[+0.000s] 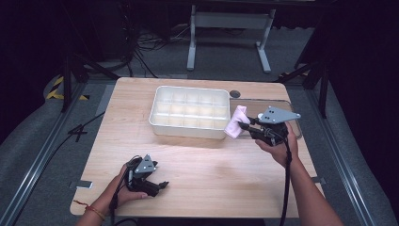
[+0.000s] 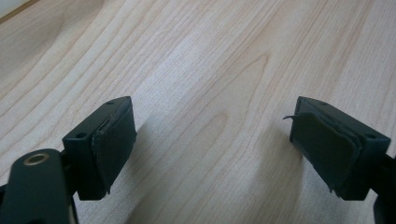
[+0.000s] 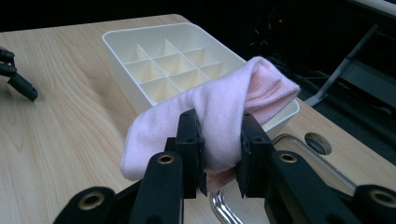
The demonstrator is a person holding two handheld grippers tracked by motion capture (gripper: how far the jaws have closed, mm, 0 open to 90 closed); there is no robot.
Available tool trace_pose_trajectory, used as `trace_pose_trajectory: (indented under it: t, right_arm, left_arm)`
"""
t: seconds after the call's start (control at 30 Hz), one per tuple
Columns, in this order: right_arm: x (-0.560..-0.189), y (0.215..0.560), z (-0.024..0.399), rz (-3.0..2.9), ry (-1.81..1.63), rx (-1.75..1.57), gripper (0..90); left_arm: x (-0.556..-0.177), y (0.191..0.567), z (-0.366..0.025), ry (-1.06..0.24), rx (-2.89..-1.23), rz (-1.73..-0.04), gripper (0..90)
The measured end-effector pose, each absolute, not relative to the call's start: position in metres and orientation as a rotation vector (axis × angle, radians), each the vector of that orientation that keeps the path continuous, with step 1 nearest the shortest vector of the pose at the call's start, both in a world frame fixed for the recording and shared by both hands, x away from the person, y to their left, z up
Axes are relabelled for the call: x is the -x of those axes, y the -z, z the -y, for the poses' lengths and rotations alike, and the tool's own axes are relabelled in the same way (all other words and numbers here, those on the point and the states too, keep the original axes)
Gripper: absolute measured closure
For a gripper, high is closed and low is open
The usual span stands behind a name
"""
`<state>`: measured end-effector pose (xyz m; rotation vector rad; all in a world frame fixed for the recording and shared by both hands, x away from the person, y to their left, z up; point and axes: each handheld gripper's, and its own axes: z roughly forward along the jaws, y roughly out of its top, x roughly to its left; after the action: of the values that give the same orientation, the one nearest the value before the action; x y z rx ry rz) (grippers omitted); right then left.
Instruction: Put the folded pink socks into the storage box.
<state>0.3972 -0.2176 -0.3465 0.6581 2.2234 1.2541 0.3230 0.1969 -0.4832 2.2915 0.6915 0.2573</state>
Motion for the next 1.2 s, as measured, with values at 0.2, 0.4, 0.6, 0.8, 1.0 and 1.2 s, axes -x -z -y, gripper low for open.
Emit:
trace_pose_trajectory:
  t: [0.2,0.4,0.6,0.8,1.0,1.2]
  right_arm:
    - [-0.404,0.336,0.208,-2.225,-1.220,-0.633,74.3]
    - [-0.410,0.331,0.199,-2.237,-1.192,-0.618,74.2]
    - [-0.418,0.331,0.191,-2.245,-1.162,-0.601,74.2]
    - [-0.425,0.336,0.185,-2.260,-1.115,-0.591,74.2]
    - [-0.433,0.339,0.182,-2.272,-1.086,-0.594,74.2]
    - [-0.444,0.347,0.178,-2.300,-1.050,-0.615,74.2]
  left_arm:
    - [-0.323,0.483,-0.197,-0.262,-2.292,-0.695,14.5]
    - [-0.323,0.483,-0.196,-0.259,-2.288,-0.701,14.5]
    - [-0.323,0.483,-0.196,-0.256,-2.286,-0.699,14.5]
    - [-0.323,0.483,-0.197,-0.260,-2.288,-0.697,14.5]
    - [-0.323,0.483,-0.197,-0.264,-2.290,-0.694,14.5]
    - [-0.323,0.483,-0.196,-0.251,-2.287,-0.698,14.5]
